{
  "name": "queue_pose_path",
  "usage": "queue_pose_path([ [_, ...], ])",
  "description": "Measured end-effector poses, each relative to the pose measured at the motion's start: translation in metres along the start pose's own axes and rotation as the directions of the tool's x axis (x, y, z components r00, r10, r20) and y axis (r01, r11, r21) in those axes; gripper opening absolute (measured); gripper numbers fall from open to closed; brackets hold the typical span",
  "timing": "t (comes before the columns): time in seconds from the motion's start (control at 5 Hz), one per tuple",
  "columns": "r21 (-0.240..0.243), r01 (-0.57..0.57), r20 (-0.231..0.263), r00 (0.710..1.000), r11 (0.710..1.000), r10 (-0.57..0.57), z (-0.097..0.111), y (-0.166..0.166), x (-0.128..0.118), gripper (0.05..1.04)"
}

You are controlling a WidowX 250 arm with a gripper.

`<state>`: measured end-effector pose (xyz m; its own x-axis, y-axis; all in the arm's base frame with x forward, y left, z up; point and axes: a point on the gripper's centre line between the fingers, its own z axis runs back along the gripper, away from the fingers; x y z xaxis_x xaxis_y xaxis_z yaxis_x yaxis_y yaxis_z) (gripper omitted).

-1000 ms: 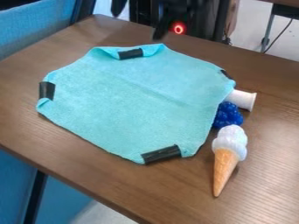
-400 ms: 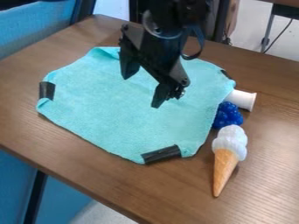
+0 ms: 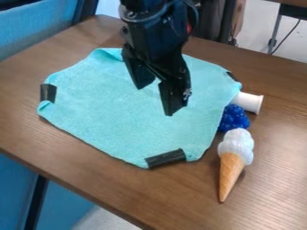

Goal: Fold the cloth from bottom right to top left

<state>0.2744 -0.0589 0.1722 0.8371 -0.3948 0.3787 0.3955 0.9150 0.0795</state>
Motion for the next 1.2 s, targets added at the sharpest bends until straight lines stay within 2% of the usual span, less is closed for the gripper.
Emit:
queue_pose_path([
  [0.2,-0.040,0.018,-0.028,0.999,0.999,-0.019,-0.008,-0.007,-0.003,0.999],
  [0.4,-0.028,0.065,-0.110,0.992,0.997,-0.068,-0.037,-0.021,-0.013,0.999],
  [0.6,0.015,0.139,-0.159,0.978,0.990,-0.135,-0.060,-0.030,-0.027,0.999],
  [0.8,0.041,0.191,-0.169,0.969,0.981,-0.182,-0.065,-0.028,-0.034,0.999],
  [1.2,0.071,0.199,-0.180,0.966,0.977,-0.184,-0.068,-0.024,-0.038,0.986],
])
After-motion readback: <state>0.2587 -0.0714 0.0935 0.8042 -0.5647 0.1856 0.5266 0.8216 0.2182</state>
